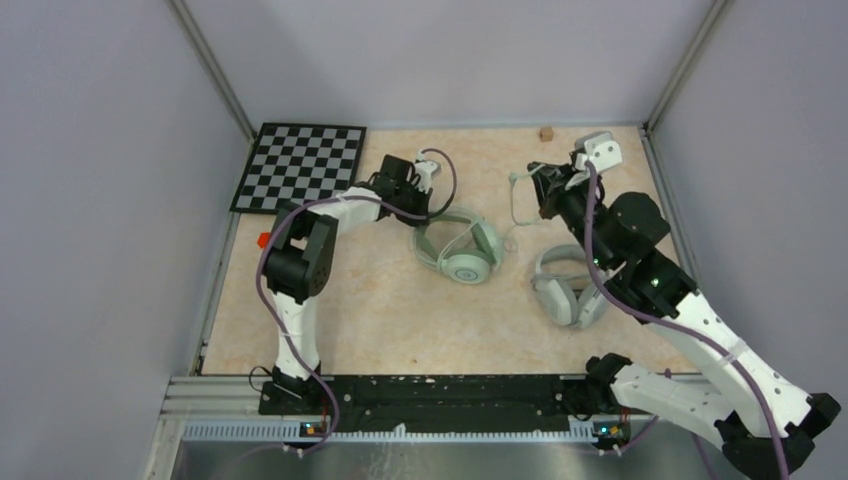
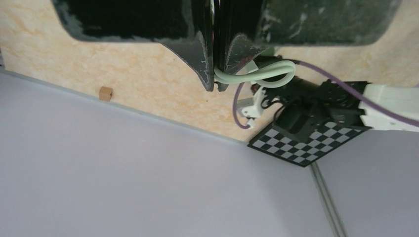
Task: Wrap the headphones
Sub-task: Pick up the headphones from the center of the board.
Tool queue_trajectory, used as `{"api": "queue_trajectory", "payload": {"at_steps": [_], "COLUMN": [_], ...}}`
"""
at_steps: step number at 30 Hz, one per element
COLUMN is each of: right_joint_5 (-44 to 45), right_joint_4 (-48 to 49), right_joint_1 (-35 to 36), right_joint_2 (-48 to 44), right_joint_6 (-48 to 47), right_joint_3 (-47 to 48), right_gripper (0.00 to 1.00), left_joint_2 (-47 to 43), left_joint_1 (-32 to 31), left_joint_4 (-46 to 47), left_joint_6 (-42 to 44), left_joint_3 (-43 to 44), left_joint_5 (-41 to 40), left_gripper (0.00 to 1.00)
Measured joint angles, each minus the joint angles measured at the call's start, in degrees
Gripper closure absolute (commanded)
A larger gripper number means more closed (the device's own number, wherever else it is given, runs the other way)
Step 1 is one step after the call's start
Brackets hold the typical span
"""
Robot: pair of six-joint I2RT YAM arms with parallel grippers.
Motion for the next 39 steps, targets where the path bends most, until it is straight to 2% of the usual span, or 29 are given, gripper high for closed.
{"api": "queue_trajectory", "payload": {"at_steps": [7, 16, 21, 28, 35, 39], "right_joint_5": [1.0, 4.3, 3.6, 1.3, 0.3, -3.9], "right_joint_4": [-0.9, -2.5, -5.1, -8.7, -12.7, -13.9], "right_joint_1": [-3.5, -6.2, -6.4, -6.4, -6.4, -6.4], "right_joint_2": [7.2, 14.0, 18.0, 22.3, 24.8, 23.8], "right_joint_6": [-1.6, -4.4, -2.6, 1.6, 5.4, 6.6], "right_joint_3": [5.4, 21.2, 32.3, 43.6, 52.2, 53.6], "right_gripper": [1.00, 1.00, 1.00, 1.00, 1.00, 1.00], "left_joint_2": [-10.1, -23.6, -25.7, -27.8, -29.7, -29.7], "left_joint_1": [-0.9, -6.8, -11.1, -11.8, -11.8, -11.8], "left_joint_4": [-1.5, -3.5, -6.3, -10.1, -13.7, -15.2], "left_joint_6": [4.9, 9.5, 11.7, 13.6, 13.9, 13.3], "left_joint_3": [-11.4, -18.0, -16.9, -16.6, -14.3, -12.7], "left_joint_5": [-0.1, -6.6, -14.9, -26.3, -37.3, -42.4], "left_gripper": [1.00, 1.00, 1.00, 1.00, 1.00, 1.00]}}
